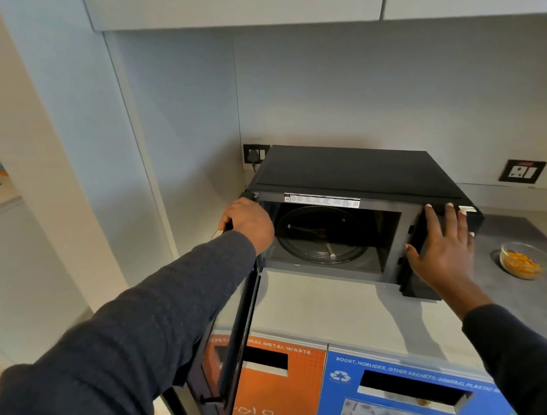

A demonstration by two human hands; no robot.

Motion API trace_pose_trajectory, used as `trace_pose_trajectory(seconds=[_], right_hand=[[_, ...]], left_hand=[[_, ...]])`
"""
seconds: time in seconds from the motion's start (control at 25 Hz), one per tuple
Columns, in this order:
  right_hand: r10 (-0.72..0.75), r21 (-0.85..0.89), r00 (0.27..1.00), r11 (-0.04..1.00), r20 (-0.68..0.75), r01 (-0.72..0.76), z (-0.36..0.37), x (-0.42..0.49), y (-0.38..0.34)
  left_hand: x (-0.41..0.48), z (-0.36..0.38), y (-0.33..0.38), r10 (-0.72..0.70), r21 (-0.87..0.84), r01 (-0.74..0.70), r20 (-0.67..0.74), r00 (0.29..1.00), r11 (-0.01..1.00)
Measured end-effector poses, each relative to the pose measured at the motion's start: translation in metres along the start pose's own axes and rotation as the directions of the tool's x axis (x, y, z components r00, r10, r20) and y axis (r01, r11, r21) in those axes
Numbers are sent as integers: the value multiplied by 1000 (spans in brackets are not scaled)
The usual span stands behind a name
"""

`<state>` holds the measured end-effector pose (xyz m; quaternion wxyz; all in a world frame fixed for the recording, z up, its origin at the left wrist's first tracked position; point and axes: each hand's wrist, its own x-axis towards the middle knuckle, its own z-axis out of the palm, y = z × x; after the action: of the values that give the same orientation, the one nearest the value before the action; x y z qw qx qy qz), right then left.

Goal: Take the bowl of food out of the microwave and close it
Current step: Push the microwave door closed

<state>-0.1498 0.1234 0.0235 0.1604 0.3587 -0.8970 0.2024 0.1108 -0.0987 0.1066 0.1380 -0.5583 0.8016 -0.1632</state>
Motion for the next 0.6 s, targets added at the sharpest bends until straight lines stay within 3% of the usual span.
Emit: trace_pose_trajectory(seconds=[0.28,0.44,0.6], right_hand=[[-3,25,1000,1000,7,3,-7,2,4],[-8,4,999,1000,43,8,-11,2,5],[-5,114,995,993,96,-6,-26,6,3]], left_hand=[[6,-16,28,7,-35,1,234,972,999],[2,-28,33,148,-279,-82,228,962,957],[-16,-31,40,228,-435,-123,198,953,892]])
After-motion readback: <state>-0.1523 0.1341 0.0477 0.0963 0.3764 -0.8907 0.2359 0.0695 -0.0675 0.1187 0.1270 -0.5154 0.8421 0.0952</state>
